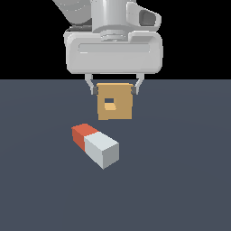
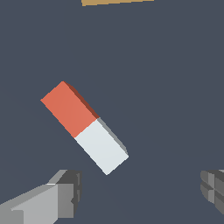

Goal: Insert the peg into the horizontal hole in a box.

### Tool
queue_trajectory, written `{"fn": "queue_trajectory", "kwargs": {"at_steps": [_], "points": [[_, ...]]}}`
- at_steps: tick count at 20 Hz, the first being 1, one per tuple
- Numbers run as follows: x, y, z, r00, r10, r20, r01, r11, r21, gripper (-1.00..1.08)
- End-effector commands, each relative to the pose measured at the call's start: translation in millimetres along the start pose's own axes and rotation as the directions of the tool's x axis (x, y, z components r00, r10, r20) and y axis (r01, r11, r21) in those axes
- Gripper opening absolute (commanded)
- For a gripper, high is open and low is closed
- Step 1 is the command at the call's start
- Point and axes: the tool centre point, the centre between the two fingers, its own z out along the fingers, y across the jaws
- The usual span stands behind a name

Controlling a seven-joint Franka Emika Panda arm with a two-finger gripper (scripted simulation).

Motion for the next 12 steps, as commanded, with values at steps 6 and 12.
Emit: {"fn": "queue_trajectory", "kwargs": {"at_steps": [6,12], "points": [[-0.2,-0.9,2.2,1.000,-0.017,-0.001,0.017,1.000,0.000,1.00],[-1.0,-4.4,10.6,0.997,-0.080,-0.004,0.080,0.997,-0.001,1.00]]}}
